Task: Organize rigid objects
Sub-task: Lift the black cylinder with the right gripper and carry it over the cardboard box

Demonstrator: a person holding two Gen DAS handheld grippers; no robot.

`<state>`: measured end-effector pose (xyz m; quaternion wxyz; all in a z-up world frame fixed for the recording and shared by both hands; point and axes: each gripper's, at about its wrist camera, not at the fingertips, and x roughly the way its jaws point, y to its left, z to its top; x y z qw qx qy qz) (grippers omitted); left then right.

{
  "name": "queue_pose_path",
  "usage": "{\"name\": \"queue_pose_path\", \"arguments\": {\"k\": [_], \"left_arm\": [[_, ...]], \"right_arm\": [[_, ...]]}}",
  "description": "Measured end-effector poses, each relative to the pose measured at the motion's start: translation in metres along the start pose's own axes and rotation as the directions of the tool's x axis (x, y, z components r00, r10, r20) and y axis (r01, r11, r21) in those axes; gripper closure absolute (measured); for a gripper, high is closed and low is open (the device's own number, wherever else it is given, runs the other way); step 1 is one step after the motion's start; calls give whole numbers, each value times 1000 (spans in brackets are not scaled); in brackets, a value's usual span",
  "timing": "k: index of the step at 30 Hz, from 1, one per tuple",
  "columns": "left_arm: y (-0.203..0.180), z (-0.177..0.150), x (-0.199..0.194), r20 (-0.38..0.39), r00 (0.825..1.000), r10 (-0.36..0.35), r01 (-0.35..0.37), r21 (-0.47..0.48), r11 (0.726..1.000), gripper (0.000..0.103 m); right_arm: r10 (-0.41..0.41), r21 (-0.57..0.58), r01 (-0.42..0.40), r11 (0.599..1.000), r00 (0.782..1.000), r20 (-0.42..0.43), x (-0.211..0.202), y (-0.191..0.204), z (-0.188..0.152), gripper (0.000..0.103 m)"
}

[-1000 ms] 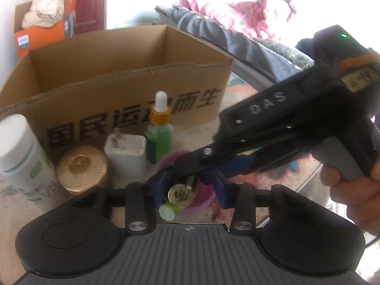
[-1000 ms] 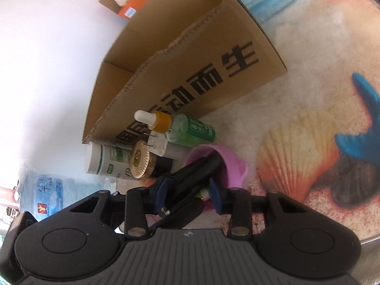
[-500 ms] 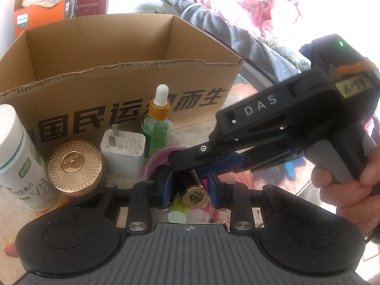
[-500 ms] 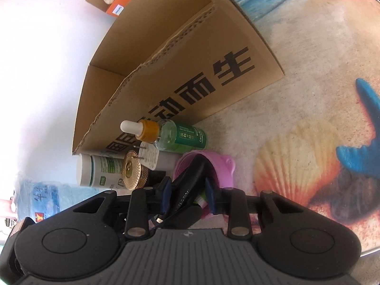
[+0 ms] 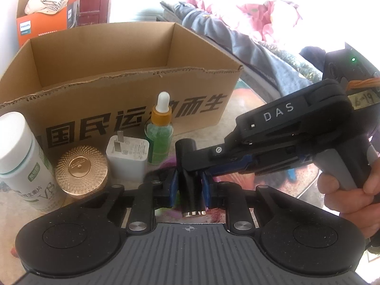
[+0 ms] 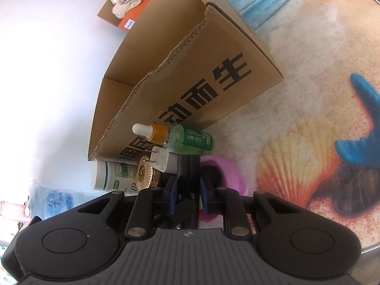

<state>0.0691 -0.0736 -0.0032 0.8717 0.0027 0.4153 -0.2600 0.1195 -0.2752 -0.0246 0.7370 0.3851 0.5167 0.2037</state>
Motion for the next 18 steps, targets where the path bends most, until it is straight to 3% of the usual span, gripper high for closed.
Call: {"name": "queue_pose_path", "arguments": {"k": [8, 18], "left_arm": [[2, 15, 15, -70, 998, 0, -1, -5, 1000, 79], [-3, 17, 18, -89, 995, 35, -36, -13, 999, 78]], "right_arm": [[-5, 13, 5, 1000, 1000, 2, 4, -4, 3, 80], [39, 45, -39, 998, 999, 4, 8, -15, 8, 78]]}}
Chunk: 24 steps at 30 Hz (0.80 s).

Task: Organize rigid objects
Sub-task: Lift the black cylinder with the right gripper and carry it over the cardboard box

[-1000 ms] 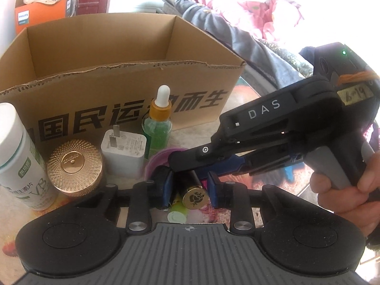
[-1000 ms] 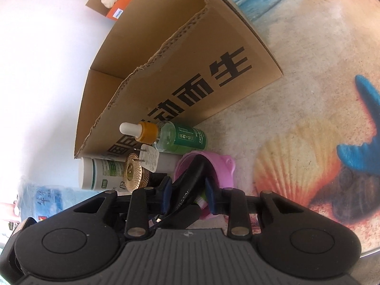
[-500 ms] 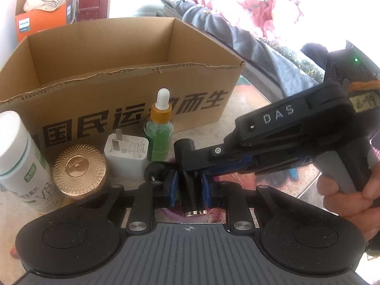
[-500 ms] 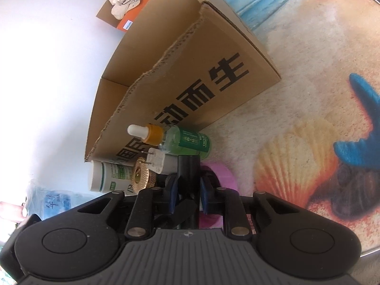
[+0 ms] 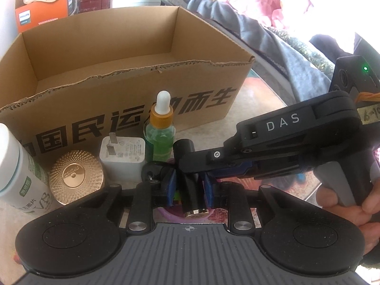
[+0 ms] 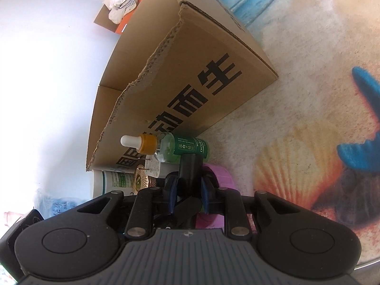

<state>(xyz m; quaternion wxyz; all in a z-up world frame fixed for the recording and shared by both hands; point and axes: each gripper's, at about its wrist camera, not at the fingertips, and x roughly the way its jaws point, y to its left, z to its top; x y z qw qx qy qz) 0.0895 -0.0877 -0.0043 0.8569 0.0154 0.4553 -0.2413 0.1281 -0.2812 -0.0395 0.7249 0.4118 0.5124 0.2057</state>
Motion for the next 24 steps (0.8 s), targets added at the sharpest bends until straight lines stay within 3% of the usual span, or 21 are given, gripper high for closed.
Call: {"name": "queue_pose_path", "arguments": {"k": [9, 14, 20, 24], "left_arm": [[-13, -11, -15, 79, 996, 31, -33, 23, 999, 82], [-20, -12, -39, 143, 989, 32, -38, 38, 999, 82], [-25, 1, -84, 257, 965, 54, -70, 52, 996, 82], [-13, 24, -110, 313, 944, 105, -124, 42, 991, 82]], "right_arm": [[44, -63, -40, 997, 998, 55, -15, 5, -15, 80], [55, -144, -40, 989, 993, 104, -36, 27, -23, 80], [98, -296, -44, 954, 981, 170, -64, 79, -27, 79], [154, -363, -89, 928, 976, 155, -61, 119, -9, 79]]}}
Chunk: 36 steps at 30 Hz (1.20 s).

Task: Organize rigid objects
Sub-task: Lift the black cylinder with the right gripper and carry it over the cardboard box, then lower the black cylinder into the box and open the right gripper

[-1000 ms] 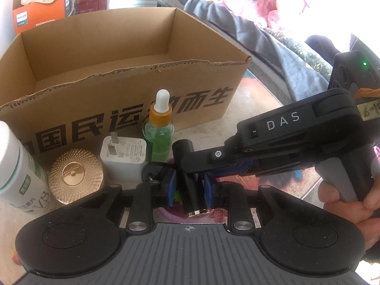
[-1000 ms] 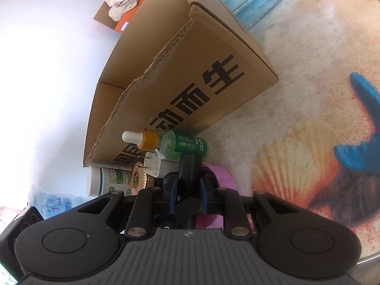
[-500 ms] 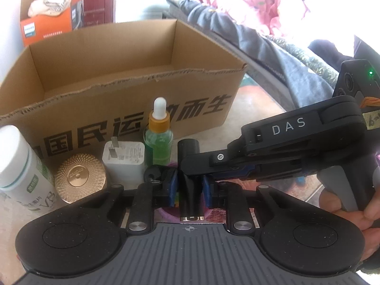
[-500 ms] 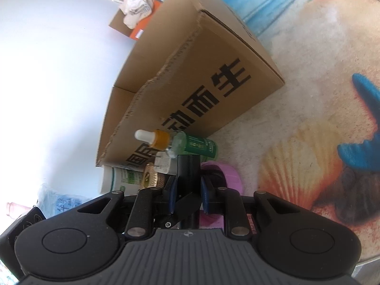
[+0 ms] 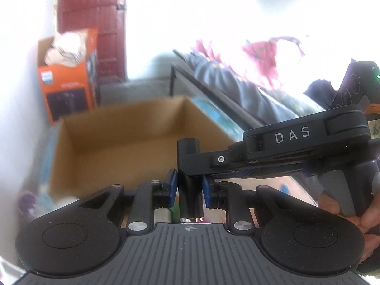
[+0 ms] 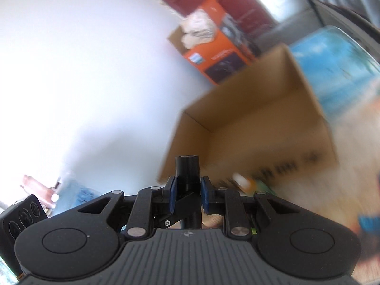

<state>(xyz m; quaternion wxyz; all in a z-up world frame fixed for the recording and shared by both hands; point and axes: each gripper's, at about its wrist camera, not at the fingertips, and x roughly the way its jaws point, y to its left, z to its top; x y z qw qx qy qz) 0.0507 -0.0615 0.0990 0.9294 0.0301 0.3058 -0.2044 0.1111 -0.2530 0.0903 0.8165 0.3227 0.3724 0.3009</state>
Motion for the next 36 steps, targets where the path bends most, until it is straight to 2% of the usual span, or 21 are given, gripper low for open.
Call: {"name": "queue_pose_path", "arguments": {"k": [5, 10, 14, 20, 23, 25, 29, 32, 36], "left_arm": [[38, 34, 13, -21, 998, 58, -59, -24, 998, 82], [88, 52, 64, -139, 986, 88, -99, -72, 993, 82], [124, 48, 106, -238, 967, 87, -115, -109, 987, 82], [149, 42, 149, -365, 922, 126, -171, -95, 981, 82], [153, 38, 156, -393, 905, 161, -201, -63, 977, 81], [152, 37, 157, -384, 906, 179, -207, -32, 978, 79], [153, 36, 154, -384, 910, 157, -189, -45, 981, 79], [154, 36, 146, -364, 920, 144, -181, -68, 981, 76], [152, 38, 123, -304, 945, 120, -158, -102, 982, 68]], "right_arm": [[25, -24, -26, 999, 998, -64, 49, 22, 47, 80], [-21, 32, 28, 999, 981, -191, 123, 15, 83, 79], [-79, 59, 101, 993, 952, -294, 182, -6, 103, 79], [-123, 78, 174, 982, 891, -436, 249, -39, 110, 80], [-144, 63, 200, 978, 862, -486, 276, -47, 112, 80], [-148, 54, 202, 978, 851, -504, 286, -48, 111, 80], [-159, 36, 205, 978, 847, -507, 299, -46, 113, 79], [-154, 24, 189, 982, 865, -477, 302, -41, 115, 77], [-114, 54, 148, 987, 906, -409, 284, -36, 118, 52]]}}
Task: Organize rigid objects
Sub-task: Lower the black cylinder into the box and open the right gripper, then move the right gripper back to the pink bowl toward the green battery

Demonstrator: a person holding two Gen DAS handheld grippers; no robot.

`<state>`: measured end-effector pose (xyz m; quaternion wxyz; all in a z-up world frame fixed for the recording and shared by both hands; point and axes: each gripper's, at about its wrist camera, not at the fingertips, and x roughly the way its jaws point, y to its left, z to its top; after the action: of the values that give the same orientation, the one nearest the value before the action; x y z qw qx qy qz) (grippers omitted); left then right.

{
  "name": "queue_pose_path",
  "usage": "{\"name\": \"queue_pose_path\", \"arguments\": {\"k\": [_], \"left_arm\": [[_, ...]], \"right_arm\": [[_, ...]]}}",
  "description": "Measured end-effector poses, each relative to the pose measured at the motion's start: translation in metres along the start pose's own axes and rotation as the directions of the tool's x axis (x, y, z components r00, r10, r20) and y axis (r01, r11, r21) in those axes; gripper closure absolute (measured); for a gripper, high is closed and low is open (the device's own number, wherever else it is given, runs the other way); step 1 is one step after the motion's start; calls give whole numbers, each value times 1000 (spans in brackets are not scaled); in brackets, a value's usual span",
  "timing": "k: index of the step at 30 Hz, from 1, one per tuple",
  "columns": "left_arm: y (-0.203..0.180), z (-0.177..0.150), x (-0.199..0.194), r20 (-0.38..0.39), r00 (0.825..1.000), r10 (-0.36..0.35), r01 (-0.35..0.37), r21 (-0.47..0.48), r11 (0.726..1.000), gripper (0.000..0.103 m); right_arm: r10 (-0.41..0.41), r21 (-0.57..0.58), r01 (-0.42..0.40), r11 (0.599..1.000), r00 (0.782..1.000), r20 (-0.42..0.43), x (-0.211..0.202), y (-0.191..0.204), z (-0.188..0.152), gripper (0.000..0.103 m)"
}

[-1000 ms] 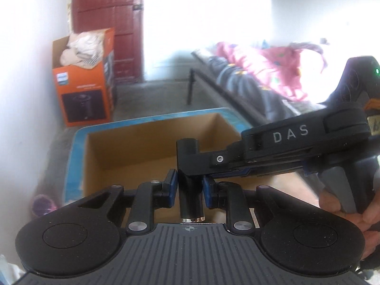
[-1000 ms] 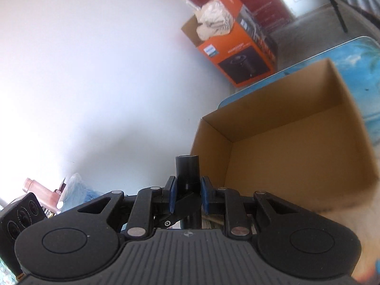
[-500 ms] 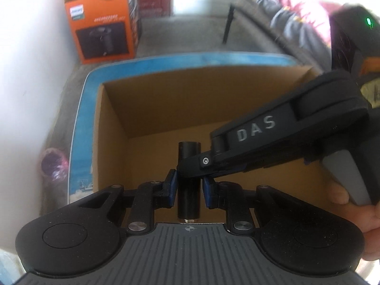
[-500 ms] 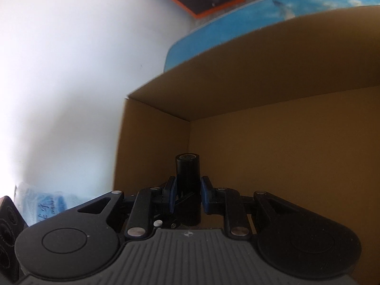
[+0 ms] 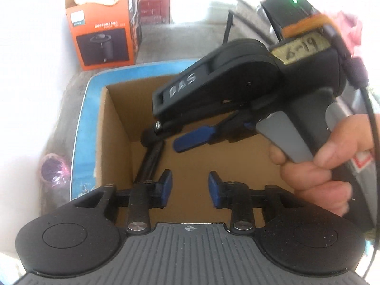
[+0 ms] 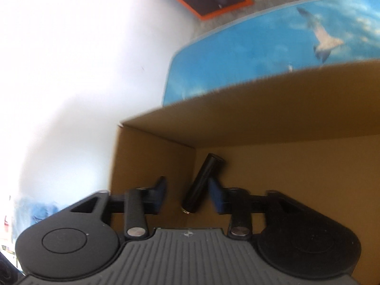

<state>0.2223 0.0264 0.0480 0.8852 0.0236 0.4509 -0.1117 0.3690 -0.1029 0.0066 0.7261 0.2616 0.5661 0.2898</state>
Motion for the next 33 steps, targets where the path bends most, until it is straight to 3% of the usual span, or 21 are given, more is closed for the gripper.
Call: {"name": "queue_pose_path", "arguments": {"k": [7, 13, 17, 21, 24, 28, 33], "left_arm": [[-2, -24, -74, 174, 982, -78, 86, -41, 995, 64], [-16, -58, -127, 296, 943, -153, 167, -22, 986, 55], [-31, -85, -132, 310, 924, -222, 230, 9, 973, 48], [-56, -118, -120, 262, 930, -257, 251, 54, 966, 47], [-74, -137, -98, 191, 946, -263, 252, 78, 965, 47], [-92, -153, -72, 133, 969, -208, 193, 123, 974, 48], [-102, -163, -67, 99, 977, -191, 175, 152, 973, 48]], "right_arm": [[106, -40, -102, 994, 987, 122, -80, 3, -24, 52], [181, -139, -149, 979, 949, 260, -181, 3, -95, 53], [203, -169, -153, 974, 920, 335, -227, -10, -150, 53], [189, -91, -167, 982, 912, 364, -234, -37, -203, 53], [169, 34, -194, 980, 920, 354, -218, -74, -238, 53], [142, 183, -204, 962, 942, 304, -180, -113, -262, 57], [83, 216, -138, 967, 967, 242, -160, -126, -267, 59]]}}
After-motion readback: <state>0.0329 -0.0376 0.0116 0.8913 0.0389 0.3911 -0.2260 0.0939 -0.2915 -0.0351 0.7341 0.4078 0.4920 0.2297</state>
